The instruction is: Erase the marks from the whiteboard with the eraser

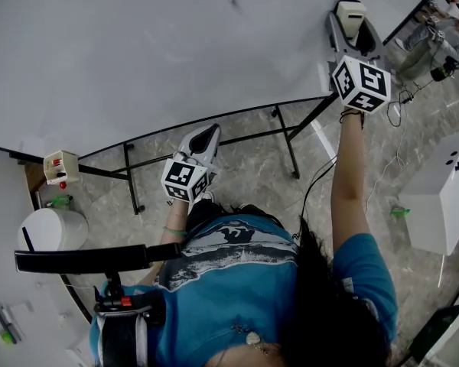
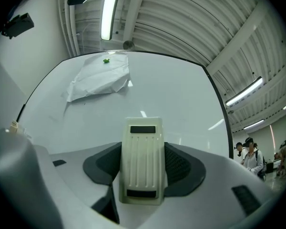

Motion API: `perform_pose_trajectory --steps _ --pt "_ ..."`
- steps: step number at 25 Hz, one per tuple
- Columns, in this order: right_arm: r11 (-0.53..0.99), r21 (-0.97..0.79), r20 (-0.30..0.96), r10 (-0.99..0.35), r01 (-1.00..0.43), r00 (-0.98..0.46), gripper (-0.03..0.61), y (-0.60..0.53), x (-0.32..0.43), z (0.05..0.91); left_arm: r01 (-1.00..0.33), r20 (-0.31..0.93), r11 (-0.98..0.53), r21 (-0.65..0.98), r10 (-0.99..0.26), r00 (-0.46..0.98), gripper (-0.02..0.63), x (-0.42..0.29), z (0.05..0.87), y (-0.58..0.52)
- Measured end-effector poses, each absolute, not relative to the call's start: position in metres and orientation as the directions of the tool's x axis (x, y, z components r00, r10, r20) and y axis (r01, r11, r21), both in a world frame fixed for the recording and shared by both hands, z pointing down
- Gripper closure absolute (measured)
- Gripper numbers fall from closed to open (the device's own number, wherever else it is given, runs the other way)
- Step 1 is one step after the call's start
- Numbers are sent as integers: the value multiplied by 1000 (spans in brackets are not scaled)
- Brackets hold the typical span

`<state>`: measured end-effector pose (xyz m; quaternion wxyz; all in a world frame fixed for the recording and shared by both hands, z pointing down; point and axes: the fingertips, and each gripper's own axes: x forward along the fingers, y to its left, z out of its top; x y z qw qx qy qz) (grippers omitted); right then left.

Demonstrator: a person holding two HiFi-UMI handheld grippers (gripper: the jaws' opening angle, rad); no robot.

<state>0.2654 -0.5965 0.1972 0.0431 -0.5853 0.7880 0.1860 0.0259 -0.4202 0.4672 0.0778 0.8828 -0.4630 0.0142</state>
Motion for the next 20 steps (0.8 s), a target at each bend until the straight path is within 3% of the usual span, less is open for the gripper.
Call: perform_pose_trajectory --steps 14,20 --pt "308 333 -270 -875 -891 -403 316 -543 110 245 -832 115 -540 127 -825 553 611 -12 464 -397" --pt "418 357 -206 -837 -835 -507 316 -525 39 292 -854 108 -506 124 -848 518 611 -26 466 -399"
